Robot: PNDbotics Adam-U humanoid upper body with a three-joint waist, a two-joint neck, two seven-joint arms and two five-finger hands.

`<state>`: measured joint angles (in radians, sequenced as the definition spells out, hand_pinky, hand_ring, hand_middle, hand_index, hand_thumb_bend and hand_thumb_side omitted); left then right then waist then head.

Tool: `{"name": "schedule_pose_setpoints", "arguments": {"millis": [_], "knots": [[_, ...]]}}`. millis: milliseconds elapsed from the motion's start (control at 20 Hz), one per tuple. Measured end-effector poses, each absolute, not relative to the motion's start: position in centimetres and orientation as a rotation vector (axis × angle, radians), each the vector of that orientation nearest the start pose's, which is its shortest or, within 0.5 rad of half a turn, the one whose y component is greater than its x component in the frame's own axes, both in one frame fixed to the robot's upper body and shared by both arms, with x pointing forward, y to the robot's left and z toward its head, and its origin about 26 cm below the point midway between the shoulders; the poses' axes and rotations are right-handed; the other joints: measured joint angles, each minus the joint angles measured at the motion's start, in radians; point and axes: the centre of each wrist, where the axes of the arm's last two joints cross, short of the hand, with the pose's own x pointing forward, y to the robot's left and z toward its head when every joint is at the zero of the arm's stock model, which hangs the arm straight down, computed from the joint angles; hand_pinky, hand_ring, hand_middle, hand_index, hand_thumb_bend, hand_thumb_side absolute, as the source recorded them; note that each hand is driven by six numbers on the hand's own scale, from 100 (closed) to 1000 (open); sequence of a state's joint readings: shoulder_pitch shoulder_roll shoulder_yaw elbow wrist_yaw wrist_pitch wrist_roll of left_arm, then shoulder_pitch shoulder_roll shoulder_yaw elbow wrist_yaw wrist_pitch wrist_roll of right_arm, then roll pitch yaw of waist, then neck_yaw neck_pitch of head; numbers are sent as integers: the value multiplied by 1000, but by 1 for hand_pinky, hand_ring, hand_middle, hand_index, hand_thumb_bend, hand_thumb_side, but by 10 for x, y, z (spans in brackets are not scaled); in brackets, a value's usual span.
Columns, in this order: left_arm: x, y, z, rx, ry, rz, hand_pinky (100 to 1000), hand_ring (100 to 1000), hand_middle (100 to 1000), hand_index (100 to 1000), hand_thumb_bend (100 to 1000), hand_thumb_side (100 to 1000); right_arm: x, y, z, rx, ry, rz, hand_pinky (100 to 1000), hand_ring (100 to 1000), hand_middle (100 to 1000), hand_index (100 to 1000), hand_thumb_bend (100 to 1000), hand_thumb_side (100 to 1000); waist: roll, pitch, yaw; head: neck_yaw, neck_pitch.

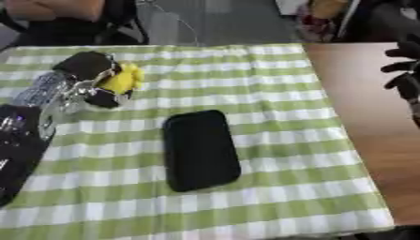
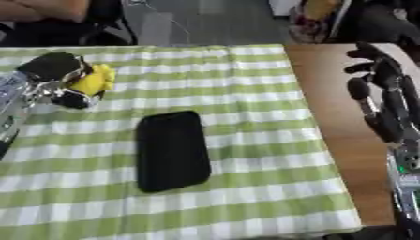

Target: Pick up objects on the table and place them in the box.

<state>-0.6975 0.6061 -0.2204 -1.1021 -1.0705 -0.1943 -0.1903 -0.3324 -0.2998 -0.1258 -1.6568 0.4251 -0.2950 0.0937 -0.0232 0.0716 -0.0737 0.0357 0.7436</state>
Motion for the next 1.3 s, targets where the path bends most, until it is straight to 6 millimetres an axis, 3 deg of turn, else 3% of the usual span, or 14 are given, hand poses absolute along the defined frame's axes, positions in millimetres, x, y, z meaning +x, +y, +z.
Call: {"name": "schedule_pose_setpoints", "arguments": {"millis": [650, 1050, 1300], "knots": [[424, 287, 191, 1129, -1502, -1717, 100, 100, 100, 164, 100, 409, 346, -309, 138, -602, -2145, 691, 506, 683, 780, 937, 654, 1000, 1, -1, -3, 4, 0], [427, 249, 188, 1017, -1583, -1779, 100, 100, 100, 164, 100, 410, 346, -308, 138, -595, -2147, 702, 509, 684, 781, 937, 656, 1000, -1, -4, -4, 10, 0], [428, 236, 186, 982, -1609, -1799, 100, 100, 100, 164, 100, 411, 346, -307, 138, -594, -2148, 702, 510, 684, 781, 937, 656, 1000, -3, -9, -4, 17, 0]]}}
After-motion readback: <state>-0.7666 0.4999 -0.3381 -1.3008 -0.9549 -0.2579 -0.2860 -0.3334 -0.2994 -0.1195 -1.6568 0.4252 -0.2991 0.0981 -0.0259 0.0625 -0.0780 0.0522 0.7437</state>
